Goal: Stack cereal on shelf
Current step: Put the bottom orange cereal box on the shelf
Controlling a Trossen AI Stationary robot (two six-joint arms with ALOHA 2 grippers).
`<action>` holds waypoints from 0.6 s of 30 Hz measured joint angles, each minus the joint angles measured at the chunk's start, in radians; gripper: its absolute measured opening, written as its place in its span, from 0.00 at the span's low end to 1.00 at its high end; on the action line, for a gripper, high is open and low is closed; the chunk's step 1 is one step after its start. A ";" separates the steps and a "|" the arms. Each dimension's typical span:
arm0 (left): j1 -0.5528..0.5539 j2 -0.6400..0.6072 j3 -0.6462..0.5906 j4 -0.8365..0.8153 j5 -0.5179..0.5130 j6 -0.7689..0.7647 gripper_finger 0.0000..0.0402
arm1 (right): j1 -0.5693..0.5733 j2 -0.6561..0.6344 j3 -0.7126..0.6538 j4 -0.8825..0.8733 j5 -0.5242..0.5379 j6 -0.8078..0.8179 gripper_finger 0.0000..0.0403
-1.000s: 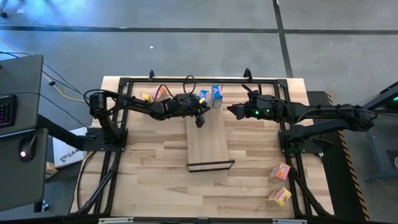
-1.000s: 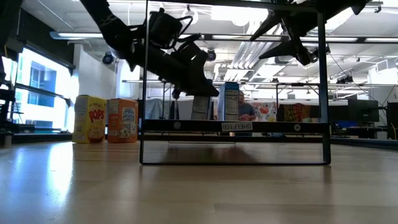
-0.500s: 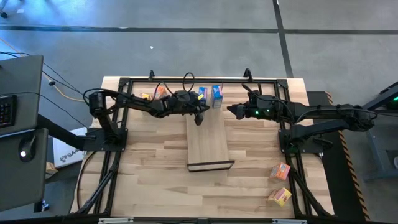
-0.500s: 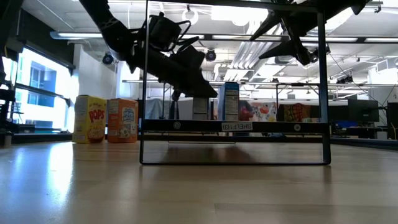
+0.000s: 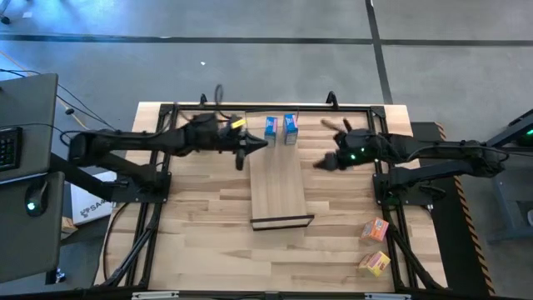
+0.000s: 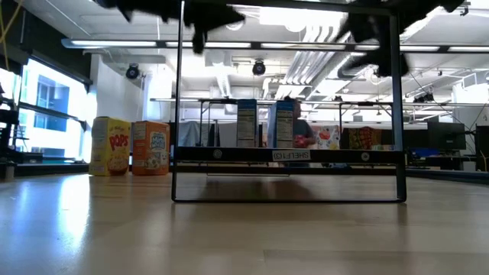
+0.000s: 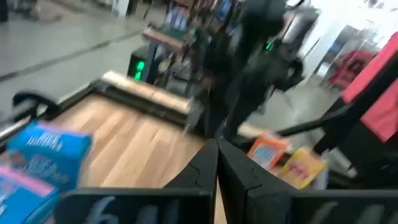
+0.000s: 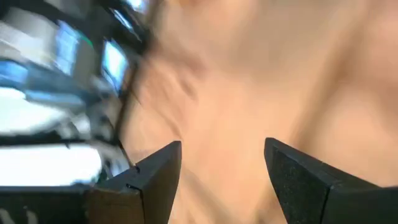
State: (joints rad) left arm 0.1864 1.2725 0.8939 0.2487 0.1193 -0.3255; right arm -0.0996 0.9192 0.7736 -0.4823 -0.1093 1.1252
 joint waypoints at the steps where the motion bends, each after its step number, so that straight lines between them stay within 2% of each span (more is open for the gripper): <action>1: -0.014 -0.027 0.000 -0.003 -0.017 -0.005 0.00 | 0.020 0.000 0.017 -0.095 -0.041 0.050 0.57; 3: -0.038 -0.066 0.000 -0.001 -0.063 -0.006 0.00 | 0.082 0.000 0.050 -0.272 -0.126 0.163 0.57; 7: -0.067 -0.102 0.000 -0.005 -0.137 -0.006 0.00 | 0.279 0.000 0.096 -0.446 -0.210 0.432 0.57; 12: -0.072 -0.106 0.000 -0.011 -0.158 -0.006 0.00 | 0.518 0.001 0.150 -0.569 -0.065 0.744 0.57; 18: -0.061 -0.097 -0.001 -0.032 -0.158 -0.006 0.00 | 0.731 0.009 0.227 -0.755 0.014 1.054 0.57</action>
State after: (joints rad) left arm 0.1258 1.1760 0.8928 0.2167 -0.0382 -0.3311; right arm 0.6309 0.9280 1.0002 -1.2378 -0.0954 2.1792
